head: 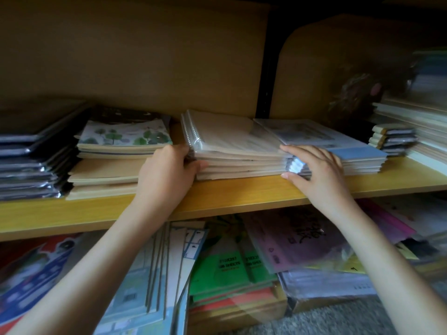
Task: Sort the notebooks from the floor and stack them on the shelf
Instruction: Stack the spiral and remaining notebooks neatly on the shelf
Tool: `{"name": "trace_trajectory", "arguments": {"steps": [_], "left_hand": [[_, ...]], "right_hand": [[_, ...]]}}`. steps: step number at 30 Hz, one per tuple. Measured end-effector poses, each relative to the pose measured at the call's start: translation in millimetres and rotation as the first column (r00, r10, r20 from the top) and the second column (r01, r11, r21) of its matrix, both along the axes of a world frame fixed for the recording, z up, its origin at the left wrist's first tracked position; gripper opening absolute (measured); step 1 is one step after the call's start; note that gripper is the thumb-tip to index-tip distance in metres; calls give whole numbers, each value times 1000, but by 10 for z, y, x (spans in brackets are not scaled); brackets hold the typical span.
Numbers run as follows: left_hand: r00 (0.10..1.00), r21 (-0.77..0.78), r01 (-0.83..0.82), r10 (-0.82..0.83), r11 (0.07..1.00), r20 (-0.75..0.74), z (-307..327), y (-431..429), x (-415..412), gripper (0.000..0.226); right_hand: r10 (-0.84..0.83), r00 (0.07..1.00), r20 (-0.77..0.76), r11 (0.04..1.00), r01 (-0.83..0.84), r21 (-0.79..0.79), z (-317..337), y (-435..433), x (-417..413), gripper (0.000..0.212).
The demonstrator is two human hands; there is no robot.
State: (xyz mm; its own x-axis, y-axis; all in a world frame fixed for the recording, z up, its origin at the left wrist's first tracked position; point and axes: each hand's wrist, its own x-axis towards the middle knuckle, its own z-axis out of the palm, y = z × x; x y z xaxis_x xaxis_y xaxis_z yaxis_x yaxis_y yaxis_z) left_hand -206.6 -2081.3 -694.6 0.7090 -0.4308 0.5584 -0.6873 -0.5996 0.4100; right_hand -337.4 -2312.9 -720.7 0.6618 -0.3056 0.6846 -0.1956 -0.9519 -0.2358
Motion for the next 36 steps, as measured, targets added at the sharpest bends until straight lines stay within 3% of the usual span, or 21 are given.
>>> {"name": "trace_trajectory", "arguments": {"steps": [7, 13, 18, 20, 22, 25, 29, 30, 32, 36], "left_hand": [[998, 50, 18, -20, 999, 54, -15, -20, 59, 31], [994, 83, 47, -55, 995, 95, 55, -14, -17, 66], [991, 152, 94, -108, 984, 85, 25, 38, -28, 69], [987, 91, 151, -145, 984, -71, 67, 52, -41, 73], [941, -118, 177, -203, 977, -272, 143, 23, -23, 73], [870, -304, 144, -267, 942, -415, 226, -149, 86, 67], [650, -502, 32, -400, 864, -646, 377, -359, 308, 32], [625, -521, 13, -414, 853, -662, 391, -383, 355, 20], [669, -467, 32, -366, 884, -647, 372, -416, 414, 12], [754, -308, 130, -296, 942, -586, 370, -455, 411, 34]], "right_hand": [[10, 1000, -20, 1000, -10, 13, 14, -4, -13, 50], [-6, 1000, -30, 1000, 6, 22, 27, 17, -9, 51], [-33, 997, -67, 999, 34, 8, 31, 34, 2, 52], [-50, 995, -81, 999, 50, -3, 28, 44, -4, 53], [-45, 995, -90, 999, 45, -9, 27, 42, -8, 52], [-33, 995, -96, 999, 31, -18, 39, 37, -21, 52], [-30, 994, -101, 999, 27, -34, 19, 17, -25, 52], [-29, 995, -99, 999, 25, -41, 14, 8, -23, 52], [-29, 996, -84, 998, 25, -54, -1, -9, -11, 53], [-15, 1000, -13, 997, 14, -76, -28, -30, 14, 41]]}}
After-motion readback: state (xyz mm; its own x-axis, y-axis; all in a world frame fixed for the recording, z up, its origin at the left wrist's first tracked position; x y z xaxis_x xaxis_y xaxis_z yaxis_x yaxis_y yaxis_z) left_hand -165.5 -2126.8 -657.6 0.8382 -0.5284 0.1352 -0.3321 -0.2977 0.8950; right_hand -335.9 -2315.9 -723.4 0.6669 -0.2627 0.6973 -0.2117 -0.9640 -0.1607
